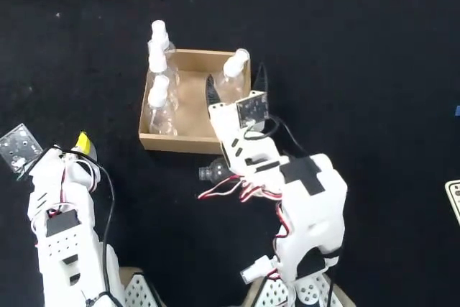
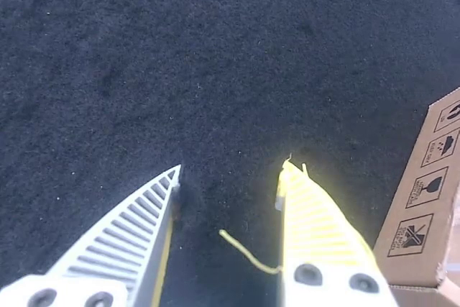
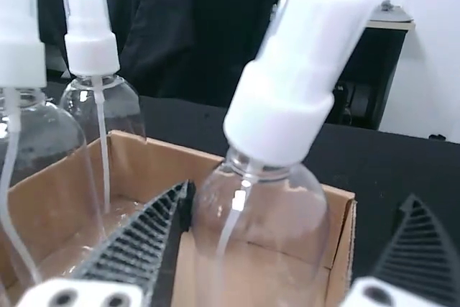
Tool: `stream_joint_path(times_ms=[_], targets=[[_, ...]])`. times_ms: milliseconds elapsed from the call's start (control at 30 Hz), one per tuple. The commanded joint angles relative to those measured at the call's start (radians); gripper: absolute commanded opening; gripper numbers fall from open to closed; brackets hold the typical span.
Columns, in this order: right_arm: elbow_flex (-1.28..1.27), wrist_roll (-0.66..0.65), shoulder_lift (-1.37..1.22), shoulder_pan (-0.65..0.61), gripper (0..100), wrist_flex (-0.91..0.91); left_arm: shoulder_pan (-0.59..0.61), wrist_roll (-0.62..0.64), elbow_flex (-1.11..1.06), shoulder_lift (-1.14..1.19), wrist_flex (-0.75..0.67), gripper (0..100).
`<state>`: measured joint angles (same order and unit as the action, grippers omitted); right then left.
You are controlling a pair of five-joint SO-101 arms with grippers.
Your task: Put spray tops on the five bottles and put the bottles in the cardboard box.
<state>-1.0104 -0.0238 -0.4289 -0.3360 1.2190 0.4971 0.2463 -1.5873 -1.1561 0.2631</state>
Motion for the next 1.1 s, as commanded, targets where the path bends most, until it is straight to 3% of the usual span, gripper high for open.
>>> stream_joint_path(times_ms=[0,367,633,1067], targets=[[-0.012,-0.002,0.081,-0.018,37.2,-0.003,-0.012,-0.008,0.008,-0.015,-0.02,19],[-0.088,0.0,0.206,-0.018,37.2,-0.046,-0.012,-0.008,0.008,-0.015,-0.02,19],[-0.107,0.087,0.372,-0.012,37.2,-0.302,-0.012,-0.008,0.008,-0.015,-0.02,19],[-0.194,0.094,0.716,-0.012,37.2,-0.825,-0.012,-0.008,0.01,-0.015,-0.02,19]])
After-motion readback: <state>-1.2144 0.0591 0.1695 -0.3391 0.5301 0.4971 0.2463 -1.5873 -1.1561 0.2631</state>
